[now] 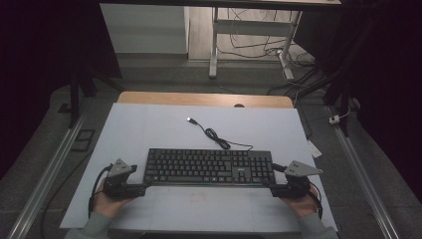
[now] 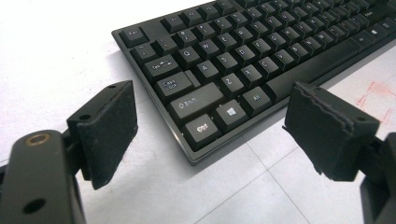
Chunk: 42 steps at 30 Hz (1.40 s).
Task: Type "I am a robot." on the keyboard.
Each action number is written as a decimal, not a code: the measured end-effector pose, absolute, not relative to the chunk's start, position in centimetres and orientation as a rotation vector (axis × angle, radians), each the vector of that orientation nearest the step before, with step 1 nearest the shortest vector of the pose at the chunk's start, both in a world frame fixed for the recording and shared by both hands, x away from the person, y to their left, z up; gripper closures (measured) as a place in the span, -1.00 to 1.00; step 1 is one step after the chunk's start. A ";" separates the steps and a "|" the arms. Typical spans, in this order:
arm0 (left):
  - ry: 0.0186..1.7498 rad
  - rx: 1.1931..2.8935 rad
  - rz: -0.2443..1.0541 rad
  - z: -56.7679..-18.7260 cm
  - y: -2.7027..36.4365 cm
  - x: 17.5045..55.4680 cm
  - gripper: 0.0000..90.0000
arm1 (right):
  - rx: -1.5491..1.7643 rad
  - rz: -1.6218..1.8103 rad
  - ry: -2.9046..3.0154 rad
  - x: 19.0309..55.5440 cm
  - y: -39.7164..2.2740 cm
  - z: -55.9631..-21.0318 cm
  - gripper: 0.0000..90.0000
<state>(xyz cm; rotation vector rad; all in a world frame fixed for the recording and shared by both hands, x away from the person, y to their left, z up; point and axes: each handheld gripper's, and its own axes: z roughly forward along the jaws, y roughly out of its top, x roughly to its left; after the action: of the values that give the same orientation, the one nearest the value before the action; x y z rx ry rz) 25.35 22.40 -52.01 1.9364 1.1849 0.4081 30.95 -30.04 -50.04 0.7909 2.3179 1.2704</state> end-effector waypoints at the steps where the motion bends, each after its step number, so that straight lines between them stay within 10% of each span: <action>1: 1.184 1.937 0.408 -52.0 22.4 25.3 -0.62 | 0.789 1.272 2.319 31.0 -30.0 -50.1 -0.36; 42: 1.182 1.947 0.442 -51.9 22.2 25.3 -0.58 | 0.783 1.380 2.326 32.2 -25.9 -48.6 -0.03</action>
<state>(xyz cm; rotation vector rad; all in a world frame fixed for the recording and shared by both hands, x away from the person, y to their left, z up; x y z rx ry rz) 25.32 22.23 -51.94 1.9474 1.1824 0.4417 32.18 -25.85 -48.61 0.7832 2.3260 1.3803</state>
